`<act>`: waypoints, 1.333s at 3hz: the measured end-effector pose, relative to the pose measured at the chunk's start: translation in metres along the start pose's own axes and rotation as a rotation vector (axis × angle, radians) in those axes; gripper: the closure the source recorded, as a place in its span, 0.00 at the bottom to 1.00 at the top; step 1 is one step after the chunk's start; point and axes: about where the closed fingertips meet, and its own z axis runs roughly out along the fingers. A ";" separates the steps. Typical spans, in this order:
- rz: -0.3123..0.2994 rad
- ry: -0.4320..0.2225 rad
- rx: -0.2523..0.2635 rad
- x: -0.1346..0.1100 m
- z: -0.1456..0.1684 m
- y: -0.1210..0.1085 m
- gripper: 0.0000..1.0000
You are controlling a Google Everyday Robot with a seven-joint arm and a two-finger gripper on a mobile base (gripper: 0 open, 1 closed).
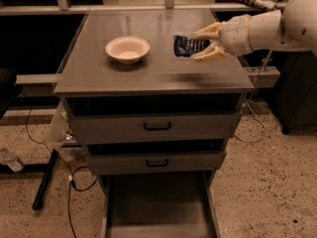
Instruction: Pick rxbar blueberry from bottom drawer and place on counter
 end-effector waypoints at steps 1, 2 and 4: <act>0.091 -0.008 0.006 0.011 0.025 -0.002 1.00; 0.184 0.020 0.029 0.025 0.045 -0.005 1.00; 0.276 0.052 0.076 0.033 0.059 -0.007 0.81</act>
Offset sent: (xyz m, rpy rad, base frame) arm 0.0621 0.0173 -0.0472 0.1454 0.1929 -0.2223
